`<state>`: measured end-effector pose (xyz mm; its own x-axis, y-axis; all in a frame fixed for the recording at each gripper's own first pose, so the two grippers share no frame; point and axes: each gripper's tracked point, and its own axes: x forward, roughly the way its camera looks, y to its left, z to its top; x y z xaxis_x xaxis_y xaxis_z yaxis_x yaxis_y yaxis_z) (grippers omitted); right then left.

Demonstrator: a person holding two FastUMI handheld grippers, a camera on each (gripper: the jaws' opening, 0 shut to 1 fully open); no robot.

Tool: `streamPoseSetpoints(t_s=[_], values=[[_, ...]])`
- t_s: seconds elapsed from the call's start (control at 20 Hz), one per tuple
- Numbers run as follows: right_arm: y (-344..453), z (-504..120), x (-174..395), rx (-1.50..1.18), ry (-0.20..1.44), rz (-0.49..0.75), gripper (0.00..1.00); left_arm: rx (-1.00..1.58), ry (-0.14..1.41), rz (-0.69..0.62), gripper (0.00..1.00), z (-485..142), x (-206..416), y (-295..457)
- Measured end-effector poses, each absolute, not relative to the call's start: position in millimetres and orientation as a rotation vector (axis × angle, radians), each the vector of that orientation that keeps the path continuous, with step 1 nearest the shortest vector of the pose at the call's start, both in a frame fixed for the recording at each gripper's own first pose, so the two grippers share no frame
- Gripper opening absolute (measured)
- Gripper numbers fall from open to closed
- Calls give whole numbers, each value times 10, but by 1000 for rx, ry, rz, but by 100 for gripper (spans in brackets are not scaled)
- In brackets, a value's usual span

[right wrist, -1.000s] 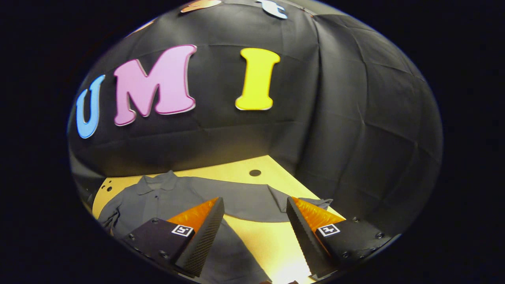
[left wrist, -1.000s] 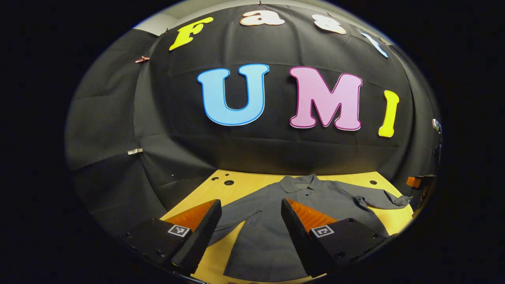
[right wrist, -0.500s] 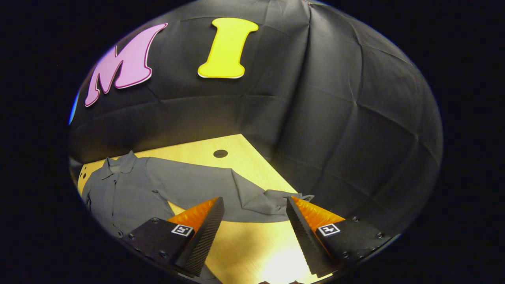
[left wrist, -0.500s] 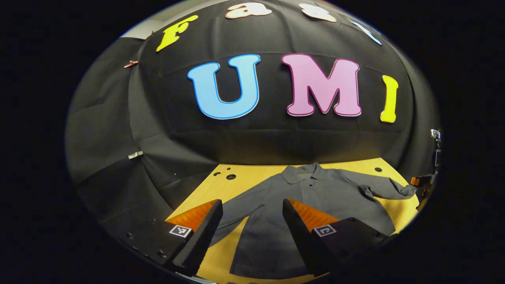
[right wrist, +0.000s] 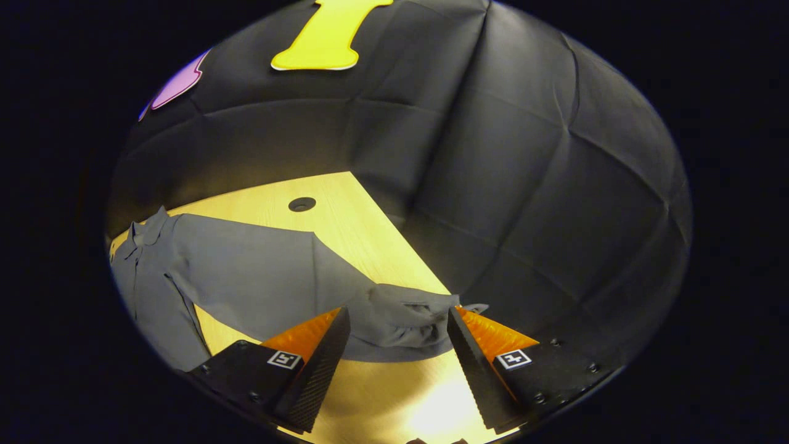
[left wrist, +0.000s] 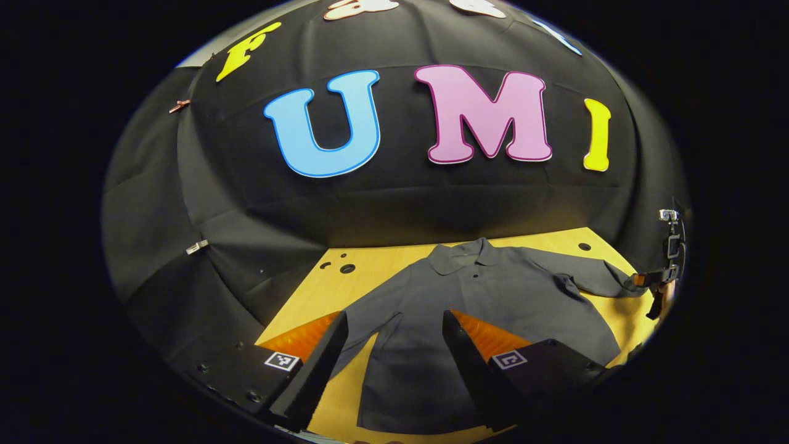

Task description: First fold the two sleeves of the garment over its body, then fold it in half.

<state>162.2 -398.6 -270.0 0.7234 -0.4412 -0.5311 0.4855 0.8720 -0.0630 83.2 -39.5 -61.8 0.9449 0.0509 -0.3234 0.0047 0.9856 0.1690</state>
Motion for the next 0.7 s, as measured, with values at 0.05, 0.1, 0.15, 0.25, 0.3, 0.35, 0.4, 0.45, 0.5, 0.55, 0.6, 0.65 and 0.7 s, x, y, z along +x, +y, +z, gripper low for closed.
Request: streamPoseSetpoints(t_s=[0.05,0.1,0.15,0.25,0.3,0.35,0.4,0.45,0.5,0.55,0.6,0.65,0.7], values=[[-4013,-2767,1659,90,575,-506,98,170,339,16,98,-641,842,-439],[-4018,-2819,1672,96,584,-495,98,172,343,7,98,-665,850,-476],[-4034,-2855,1692,107,589,-486,98,175,345,0,97,-671,861,-511],[-4049,-2935,1729,114,599,-470,98,181,351,-9,98,-707,876,-558],[-4033,-2972,1754,121,612,-455,98,181,354,-10,98,-717,866,-569],[-4018,-3030,1756,129,636,-443,98,176,358,-12,98,-723,882,-592],[-4013,-3035,1794,153,632,-432,97,172,361,-11,97,-751,896,-605],[-4036,-3056,1813,181,638,-438,98,170,362,-11,97,-758,911,-620],[-4027,-3059,1772,221,643,-441,96,169,363,-13,97,-760,911,-644],[-4061,-3027,1773,232,637,-462,91,171,361,-19,97,-747,908,-674],[-4112,-3067,1765,238,644,-479,88,175,353,-30,98,-758,902,-717],[-4130,-3060,1766,254,640,-486,74,181,346,-39,98,-740,902,-760],[-4139,-3075,1760,261,645,-487,60,181,343,-48,98,-752,887,-792]])
